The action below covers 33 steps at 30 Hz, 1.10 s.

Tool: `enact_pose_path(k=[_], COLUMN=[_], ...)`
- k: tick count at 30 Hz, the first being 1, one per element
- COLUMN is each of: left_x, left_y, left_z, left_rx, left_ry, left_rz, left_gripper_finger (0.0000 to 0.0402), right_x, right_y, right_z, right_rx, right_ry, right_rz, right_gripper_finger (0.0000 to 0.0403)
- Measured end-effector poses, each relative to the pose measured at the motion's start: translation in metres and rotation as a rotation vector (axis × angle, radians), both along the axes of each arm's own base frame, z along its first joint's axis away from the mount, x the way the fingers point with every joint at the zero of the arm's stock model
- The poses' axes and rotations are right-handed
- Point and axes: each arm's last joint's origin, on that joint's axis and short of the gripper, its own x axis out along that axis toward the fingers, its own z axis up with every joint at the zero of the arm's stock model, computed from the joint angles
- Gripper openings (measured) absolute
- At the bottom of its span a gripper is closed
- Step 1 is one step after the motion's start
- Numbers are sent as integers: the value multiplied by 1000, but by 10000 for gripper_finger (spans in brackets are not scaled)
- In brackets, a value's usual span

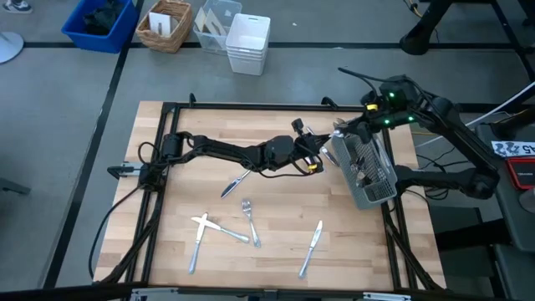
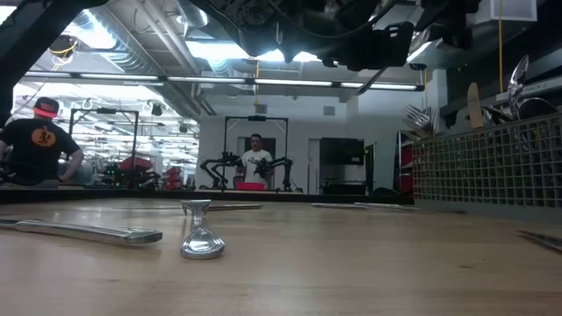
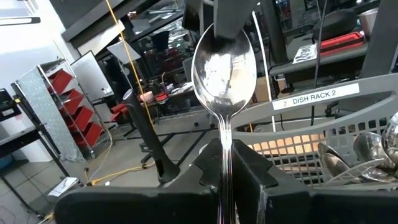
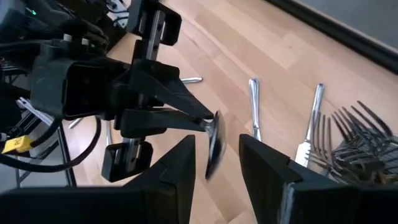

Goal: Sort silverware
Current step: Put the spoon into the right section of the utensil holder

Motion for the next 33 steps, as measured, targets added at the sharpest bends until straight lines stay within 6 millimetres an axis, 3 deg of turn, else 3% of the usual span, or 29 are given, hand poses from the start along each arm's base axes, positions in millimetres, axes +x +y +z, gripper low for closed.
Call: enact_pose_path(k=[12,21,33], left_x=[0,0,0], left_y=[0,0,0], left_z=[0,1,-1], left_rx=[18,11,-7], left_ry=[11,-2,15], left_rz=[3,22,24], left_gripper_finger=[13,13,83], right_x=[9,9,2], right_y=[-7,-8,-4], right_z=[-7,-8,-7], right_rx=[32,-6,-39], right_ry=[43,68,93], right_rz=[8,11,-16], right_gripper_finger=[122,14,13])
